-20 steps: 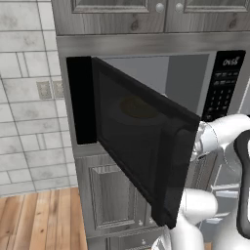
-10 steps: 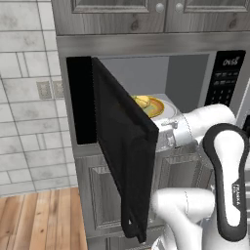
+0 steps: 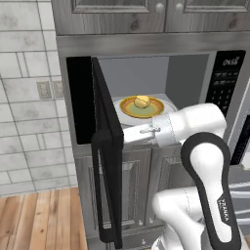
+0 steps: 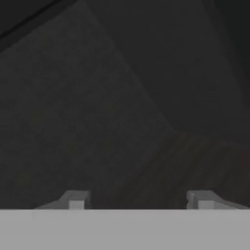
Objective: Retrieve the reheated potato from the microwave, then place the potato, cheese, and condiment on the cutting board.
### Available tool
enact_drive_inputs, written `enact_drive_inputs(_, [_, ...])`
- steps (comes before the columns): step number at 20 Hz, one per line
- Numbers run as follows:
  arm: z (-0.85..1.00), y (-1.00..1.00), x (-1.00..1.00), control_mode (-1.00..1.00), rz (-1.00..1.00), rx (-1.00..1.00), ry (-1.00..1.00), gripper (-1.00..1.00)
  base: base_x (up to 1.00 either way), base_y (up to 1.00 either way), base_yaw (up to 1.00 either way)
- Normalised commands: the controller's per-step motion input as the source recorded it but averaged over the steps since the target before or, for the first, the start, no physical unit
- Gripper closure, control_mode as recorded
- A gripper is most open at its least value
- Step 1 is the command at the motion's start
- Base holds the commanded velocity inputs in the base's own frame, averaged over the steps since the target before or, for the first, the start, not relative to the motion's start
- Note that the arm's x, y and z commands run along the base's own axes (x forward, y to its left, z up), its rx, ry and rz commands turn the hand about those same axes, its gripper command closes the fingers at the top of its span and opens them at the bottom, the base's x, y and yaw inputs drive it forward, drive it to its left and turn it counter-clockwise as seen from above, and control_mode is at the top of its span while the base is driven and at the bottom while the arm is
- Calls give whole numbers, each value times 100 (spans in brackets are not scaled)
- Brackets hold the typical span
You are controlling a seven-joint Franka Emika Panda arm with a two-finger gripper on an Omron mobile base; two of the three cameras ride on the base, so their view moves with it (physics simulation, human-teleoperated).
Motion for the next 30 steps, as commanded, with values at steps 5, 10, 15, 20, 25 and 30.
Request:
enact_drive_inputs(5, [-5, 52, 13, -100, -12, -4, -16, -100, 0, 0, 0])
enact_drive_inputs(10, [-1, 18, 12, -100, -10, -5, -10, -100, 0, 0, 0])
enact_drive_inputs(15, [3, -27, 5, -100, -10, -3, 0, -100, 0, 0, 0])
enact_drive_inputs(20, [0, -54, 2, -100, -6, 0, 0, -100, 0, 0, 0])
enact_drive_inputs(25, [0, -48, 12, -100, -11, -3, -11, -100, 0, 0, 0])
enact_drive_inputs(30, [0, -44, 17, -100, -16, -10, -13, -100, 0, 0, 0])
